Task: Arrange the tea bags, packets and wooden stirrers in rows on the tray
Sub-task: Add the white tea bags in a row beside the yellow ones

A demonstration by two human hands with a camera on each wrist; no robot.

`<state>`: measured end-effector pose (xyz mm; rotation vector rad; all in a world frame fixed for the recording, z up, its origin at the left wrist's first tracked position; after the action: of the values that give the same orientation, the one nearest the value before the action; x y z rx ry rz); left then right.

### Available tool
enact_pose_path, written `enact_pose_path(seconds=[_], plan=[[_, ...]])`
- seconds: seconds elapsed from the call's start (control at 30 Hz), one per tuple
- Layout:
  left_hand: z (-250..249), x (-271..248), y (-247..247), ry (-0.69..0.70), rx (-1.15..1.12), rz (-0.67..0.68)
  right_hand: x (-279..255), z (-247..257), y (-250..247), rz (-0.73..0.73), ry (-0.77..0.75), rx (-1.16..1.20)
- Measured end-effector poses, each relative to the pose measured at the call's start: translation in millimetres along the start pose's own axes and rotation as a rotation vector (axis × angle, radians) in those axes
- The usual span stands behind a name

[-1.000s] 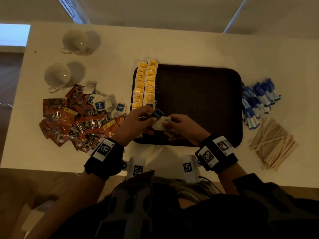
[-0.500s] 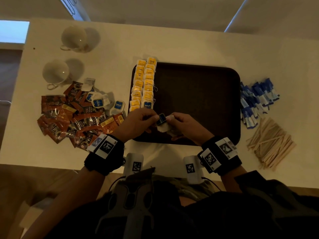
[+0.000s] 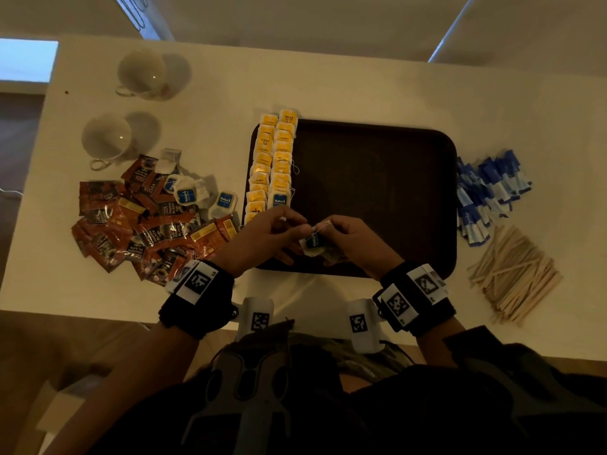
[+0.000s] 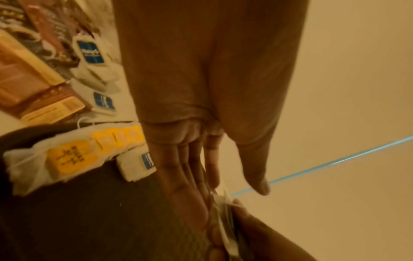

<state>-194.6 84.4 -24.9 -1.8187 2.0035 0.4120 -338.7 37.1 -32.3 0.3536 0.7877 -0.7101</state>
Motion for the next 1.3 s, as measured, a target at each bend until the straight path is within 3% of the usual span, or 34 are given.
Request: enact_pose_path(seconds=[0.43, 0.6, 0.7, 0.93, 1.03, 1.13, 1.23, 1.3], plan=[[32, -6, 1, -0.112, -0.232, -0.264, 5, -6, 10, 0.011, 0.039, 0.016], [25, -3, -9, -0.041, -0.152, -0.245, 9, -5, 12, 0.001, 0.096, 0.011], [18, 0, -14, 0.030, -0.095, -0.204, 12, -4, 9, -0.047, 0.055, -0.095], [20, 11, -19, -0.007, -0.102, -0.262, 14, 4, 9, -0.118, -0.047, -0.144], [18, 18, -28, 0.028, 0.011, -0.251, 16, 1, 9, -0.122, -0.030, -0.149], [15, 30, -45, 0.081, 0.281, -0.248, 19, -5, 4, -0.157, 0.031, -0.115], [17, 45, -53, 0.092, 0.610, -0.147, 23, -11, -1, -0.202, 0.093, -0.013], [23, 55, -52, 0.076, 0.705, -0.064, 24, -14, -2, -0.215, 0.114, 0.064]])
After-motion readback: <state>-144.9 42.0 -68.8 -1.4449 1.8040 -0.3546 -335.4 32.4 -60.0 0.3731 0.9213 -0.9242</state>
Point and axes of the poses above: each hand's wrist, its own x-axis towards the middle knuckle, its own y-axis out of the palm, z = x × y, the point moved 5 cm from there along x, towards the middle knuckle, and after that the axes turned 7 degrees about y, right-handed, at the moved point
